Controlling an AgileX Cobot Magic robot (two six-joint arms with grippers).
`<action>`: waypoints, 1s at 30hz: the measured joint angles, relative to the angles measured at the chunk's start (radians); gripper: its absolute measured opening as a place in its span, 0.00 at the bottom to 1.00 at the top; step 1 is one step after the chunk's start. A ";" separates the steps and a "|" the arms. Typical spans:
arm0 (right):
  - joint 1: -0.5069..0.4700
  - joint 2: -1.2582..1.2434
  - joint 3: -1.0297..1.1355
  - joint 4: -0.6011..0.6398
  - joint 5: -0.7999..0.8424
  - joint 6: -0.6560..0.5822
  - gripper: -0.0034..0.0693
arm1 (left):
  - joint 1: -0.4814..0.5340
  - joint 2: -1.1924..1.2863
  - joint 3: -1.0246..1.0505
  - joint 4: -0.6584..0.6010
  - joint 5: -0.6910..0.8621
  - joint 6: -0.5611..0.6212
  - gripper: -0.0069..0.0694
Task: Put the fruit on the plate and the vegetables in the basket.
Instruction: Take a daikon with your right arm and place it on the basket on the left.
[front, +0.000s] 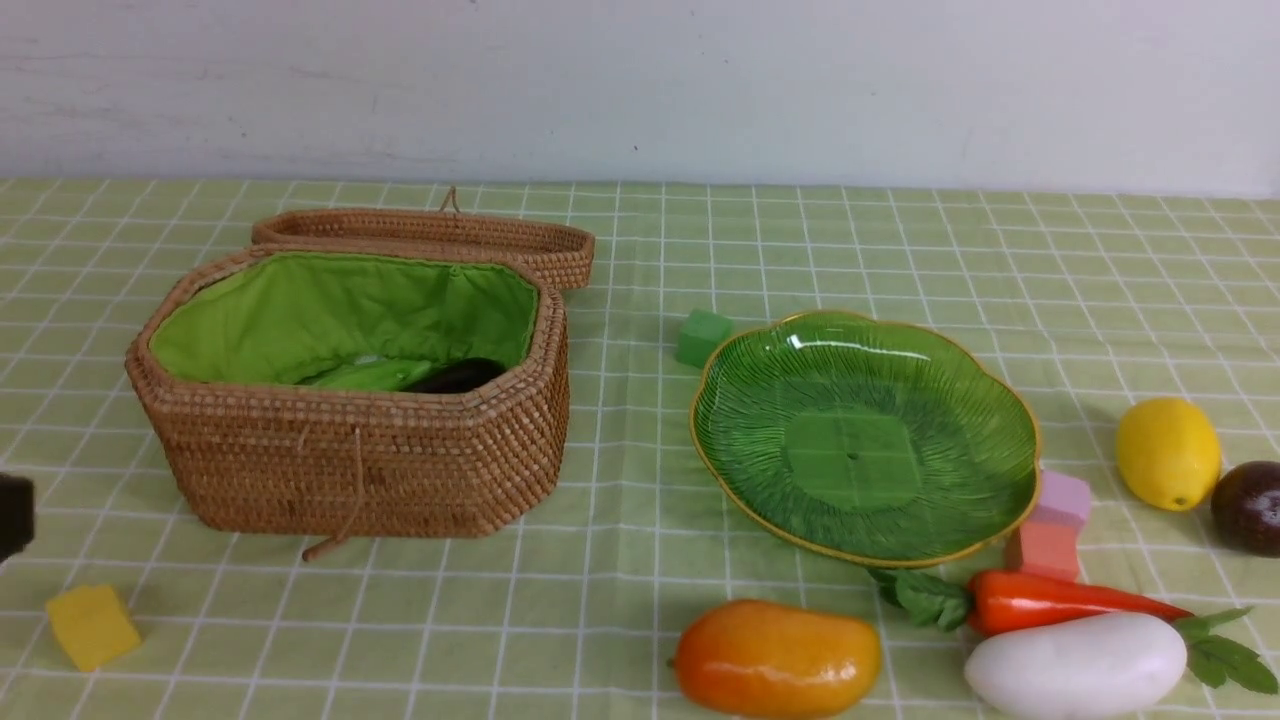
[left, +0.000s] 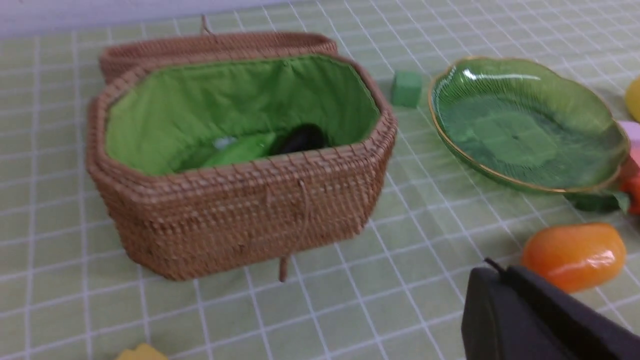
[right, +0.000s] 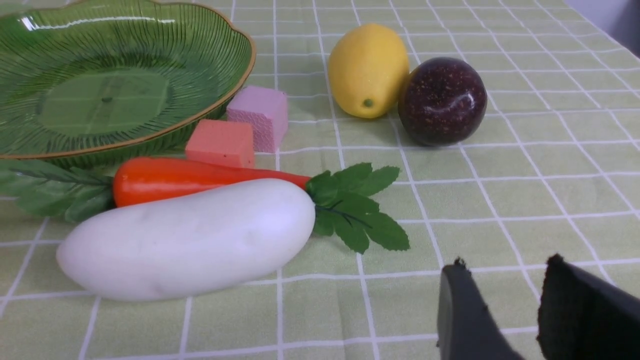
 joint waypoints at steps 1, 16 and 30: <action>0.000 0.000 0.000 0.000 0.000 0.000 0.38 | 0.000 -0.032 0.036 0.008 -0.017 0.000 0.08; 0.000 0.000 0.000 0.000 0.000 0.000 0.38 | 0.118 -0.442 0.647 -0.032 -0.220 0.000 0.09; 0.000 0.000 0.000 0.000 0.000 0.000 0.38 | 0.118 -0.442 0.732 0.078 -0.291 0.000 0.10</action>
